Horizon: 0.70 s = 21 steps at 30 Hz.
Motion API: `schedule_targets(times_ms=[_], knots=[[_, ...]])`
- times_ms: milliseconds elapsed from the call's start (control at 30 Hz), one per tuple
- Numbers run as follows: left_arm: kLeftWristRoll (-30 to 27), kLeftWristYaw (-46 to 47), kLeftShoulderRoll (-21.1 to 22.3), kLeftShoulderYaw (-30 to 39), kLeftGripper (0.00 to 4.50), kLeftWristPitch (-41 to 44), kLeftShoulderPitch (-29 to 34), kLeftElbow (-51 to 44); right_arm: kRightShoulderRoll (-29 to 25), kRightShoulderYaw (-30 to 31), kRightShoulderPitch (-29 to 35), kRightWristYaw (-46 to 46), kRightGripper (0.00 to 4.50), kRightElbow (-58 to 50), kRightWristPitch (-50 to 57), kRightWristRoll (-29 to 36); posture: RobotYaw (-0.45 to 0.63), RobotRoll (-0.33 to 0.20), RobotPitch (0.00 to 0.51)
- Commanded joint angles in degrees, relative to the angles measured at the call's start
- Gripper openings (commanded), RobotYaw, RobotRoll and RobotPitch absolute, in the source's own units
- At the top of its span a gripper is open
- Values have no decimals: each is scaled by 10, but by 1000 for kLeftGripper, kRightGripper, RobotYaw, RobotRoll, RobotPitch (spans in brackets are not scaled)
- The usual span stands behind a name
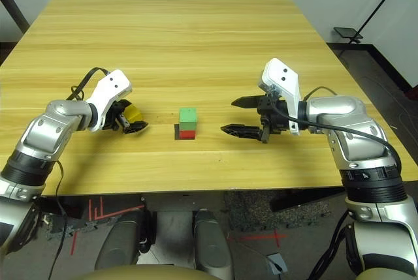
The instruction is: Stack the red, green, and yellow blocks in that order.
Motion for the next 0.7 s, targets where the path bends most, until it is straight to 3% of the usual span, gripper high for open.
schedule_targets(times_ms=[33, 67, 167, 333, 467, 700], knots=[[8, 2, 5, -6, 4467, -11, 5, 23, -1, -6, 8, 5, 4500, -11, -5, 13, 59, -57, 85], [9, 2, 5, -5, 4467, -11, 5, 26, 0, -6, 8, 4, 4500, -11, -4, 13, 60, -57, 84], [11, 4, 6, -2, 3837, -15, 4, 37, 0, -5, 8, 1, 4500, -11, -3, 16, 61, -55, 84], [7, 11, 5, 5, 2083, -4, 4, 36, 1, -4, 7, -3, 4500, -6, -6, 18, 64, -51, 79], [-16, -13, 7, 6, 2053, 43, -18, -7, -1, -2, 10, 1, 4500, -9, -8, 20, 67, -46, 79], [-68, -95, 0, -15, 2053, 63, -130, -40, -7, -3, 24, 14, 4500, -16, -10, 25, 66, -35, 80]])
